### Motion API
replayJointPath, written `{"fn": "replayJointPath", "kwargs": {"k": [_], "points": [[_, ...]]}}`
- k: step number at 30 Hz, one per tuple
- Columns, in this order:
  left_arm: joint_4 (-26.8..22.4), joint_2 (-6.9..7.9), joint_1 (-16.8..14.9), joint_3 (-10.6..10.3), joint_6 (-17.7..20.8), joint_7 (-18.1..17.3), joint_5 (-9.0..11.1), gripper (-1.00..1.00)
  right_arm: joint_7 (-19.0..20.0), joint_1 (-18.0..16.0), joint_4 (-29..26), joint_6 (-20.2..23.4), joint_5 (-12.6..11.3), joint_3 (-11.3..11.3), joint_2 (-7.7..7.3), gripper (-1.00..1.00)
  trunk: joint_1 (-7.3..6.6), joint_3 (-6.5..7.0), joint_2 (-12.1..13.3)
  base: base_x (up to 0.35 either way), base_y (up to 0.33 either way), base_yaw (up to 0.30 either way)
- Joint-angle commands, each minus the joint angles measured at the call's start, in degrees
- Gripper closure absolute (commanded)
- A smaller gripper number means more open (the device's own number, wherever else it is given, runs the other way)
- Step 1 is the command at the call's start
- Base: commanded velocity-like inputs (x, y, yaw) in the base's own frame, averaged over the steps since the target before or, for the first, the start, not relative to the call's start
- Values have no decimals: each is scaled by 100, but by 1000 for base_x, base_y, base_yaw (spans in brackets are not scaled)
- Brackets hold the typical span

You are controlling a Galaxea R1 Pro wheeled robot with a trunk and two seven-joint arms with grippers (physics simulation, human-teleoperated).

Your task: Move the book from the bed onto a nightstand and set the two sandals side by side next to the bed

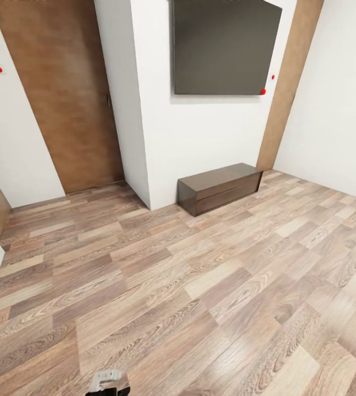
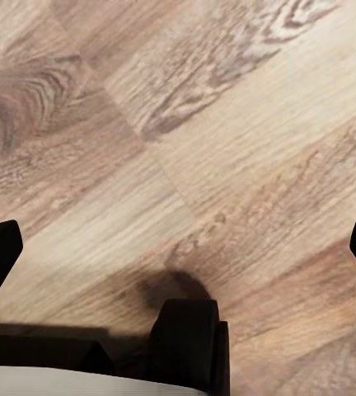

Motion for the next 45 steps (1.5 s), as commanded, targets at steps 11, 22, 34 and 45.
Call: {"fn": "replayJointPath", "kwargs": {"k": [11,22,34,45], "points": [[5,-7,-3,43,-25,-10,-61,-100,17,-7,13,-7,58,-47,-5,-100,-243,193,440,0,0,0],[5,-9,-3,40,-33,-14,-61,-100,19,-7,13,-15,58,-47,-4,-100,-287,229,521,0,0,0],[5,-7,-3,39,-32,-10,-61,-100,18,-7,13,-15,58,-51,-3,-100,-287,229,521,218,0,0],[5,-7,-3,41,-34,-10,-61,-100,18,-7,13,-49,58,-55,-4,-100,-287,247,521,134,0,0]]}}
